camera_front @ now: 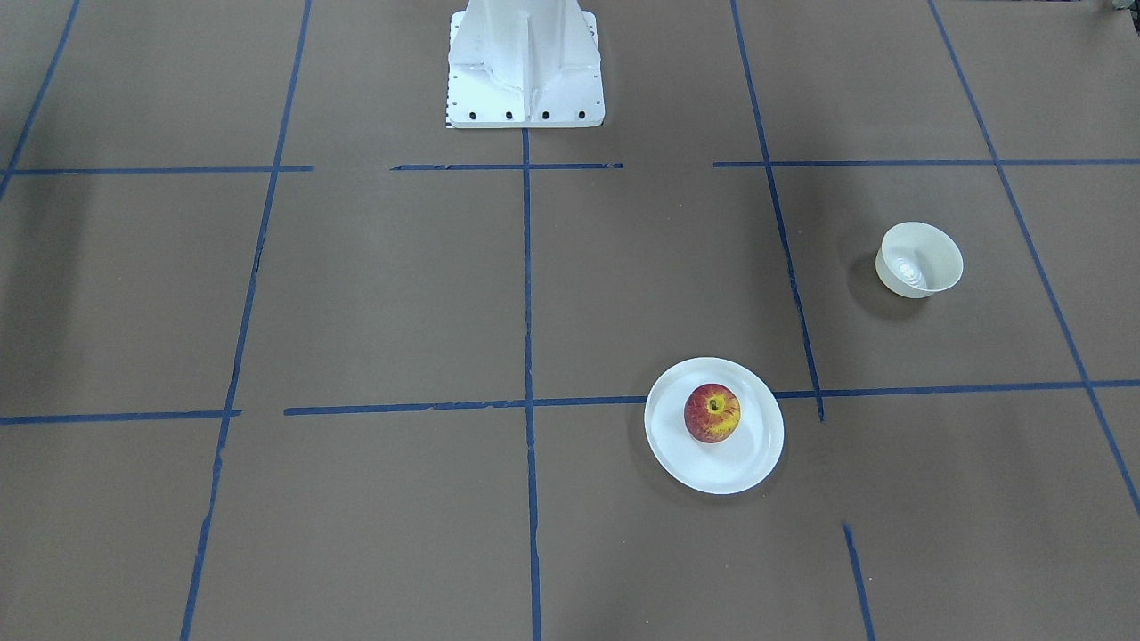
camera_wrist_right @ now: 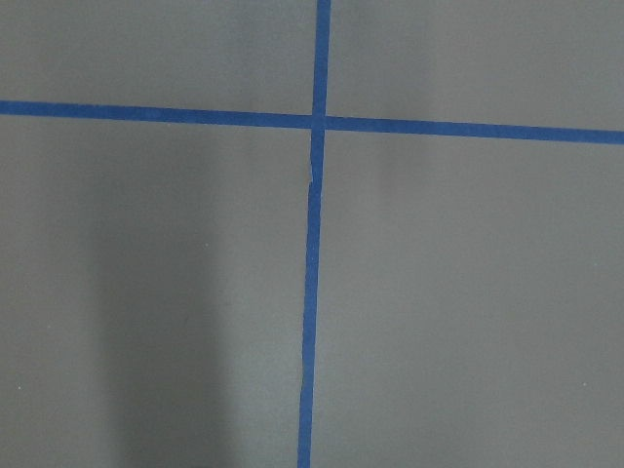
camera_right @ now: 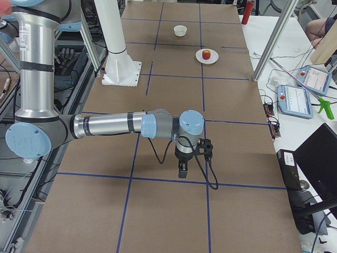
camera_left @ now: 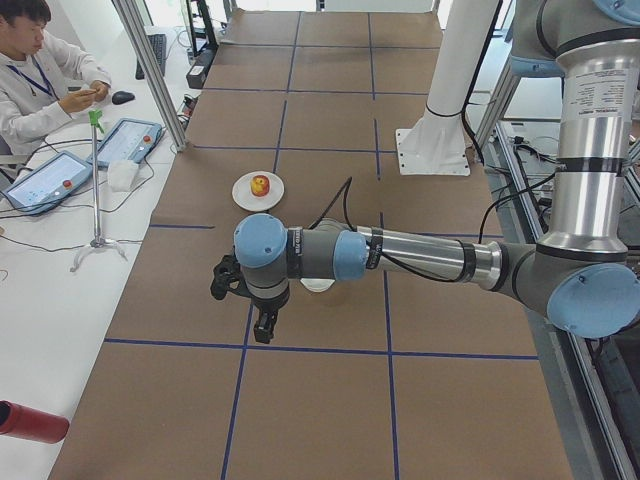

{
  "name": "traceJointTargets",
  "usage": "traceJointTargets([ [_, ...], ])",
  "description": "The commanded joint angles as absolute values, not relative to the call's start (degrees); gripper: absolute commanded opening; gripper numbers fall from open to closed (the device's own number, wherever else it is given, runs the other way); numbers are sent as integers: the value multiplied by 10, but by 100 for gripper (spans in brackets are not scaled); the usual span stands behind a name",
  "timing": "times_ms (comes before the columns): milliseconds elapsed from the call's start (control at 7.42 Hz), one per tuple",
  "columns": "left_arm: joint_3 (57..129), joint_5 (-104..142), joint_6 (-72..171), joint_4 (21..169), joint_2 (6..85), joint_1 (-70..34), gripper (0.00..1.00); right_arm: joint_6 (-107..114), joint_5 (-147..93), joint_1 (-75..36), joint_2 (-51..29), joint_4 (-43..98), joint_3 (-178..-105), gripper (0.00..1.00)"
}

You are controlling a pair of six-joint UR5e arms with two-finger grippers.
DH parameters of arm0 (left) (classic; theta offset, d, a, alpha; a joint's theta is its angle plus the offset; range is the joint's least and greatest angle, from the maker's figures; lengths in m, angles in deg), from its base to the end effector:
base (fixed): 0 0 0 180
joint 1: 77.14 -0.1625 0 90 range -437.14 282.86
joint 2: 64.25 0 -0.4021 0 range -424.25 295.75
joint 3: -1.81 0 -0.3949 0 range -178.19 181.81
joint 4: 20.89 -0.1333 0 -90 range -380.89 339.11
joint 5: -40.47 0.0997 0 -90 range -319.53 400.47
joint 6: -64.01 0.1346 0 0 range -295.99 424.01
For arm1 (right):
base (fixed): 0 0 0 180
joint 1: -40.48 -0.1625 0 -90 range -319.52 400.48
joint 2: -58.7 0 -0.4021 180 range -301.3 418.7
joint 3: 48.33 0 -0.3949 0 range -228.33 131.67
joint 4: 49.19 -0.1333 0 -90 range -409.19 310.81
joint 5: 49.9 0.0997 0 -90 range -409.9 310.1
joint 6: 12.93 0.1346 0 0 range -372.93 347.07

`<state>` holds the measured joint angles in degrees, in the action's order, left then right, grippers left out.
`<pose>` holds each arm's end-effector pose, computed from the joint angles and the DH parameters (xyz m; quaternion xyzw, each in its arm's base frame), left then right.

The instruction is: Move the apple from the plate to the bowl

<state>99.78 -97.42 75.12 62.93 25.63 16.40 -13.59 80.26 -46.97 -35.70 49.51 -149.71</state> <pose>-0.0638 -0.4896 0.5980 0.0650 0.4008 0.0662 0.9115 0.0261 -0.4593 0.6212 -0.0198 -0.3430 -0.0212 0.9389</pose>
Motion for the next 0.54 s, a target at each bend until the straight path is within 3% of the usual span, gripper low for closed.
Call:
traceJointTargets([
  [0, 995, -973, 753, 627, 258, 164, 100, -135, 803, -470, -357, 495, -1498, 100],
  [404, 1002, -959, 749, 628, 256, 164, 100, -135, 803, -470, -357, 495, -1497, 100],
])
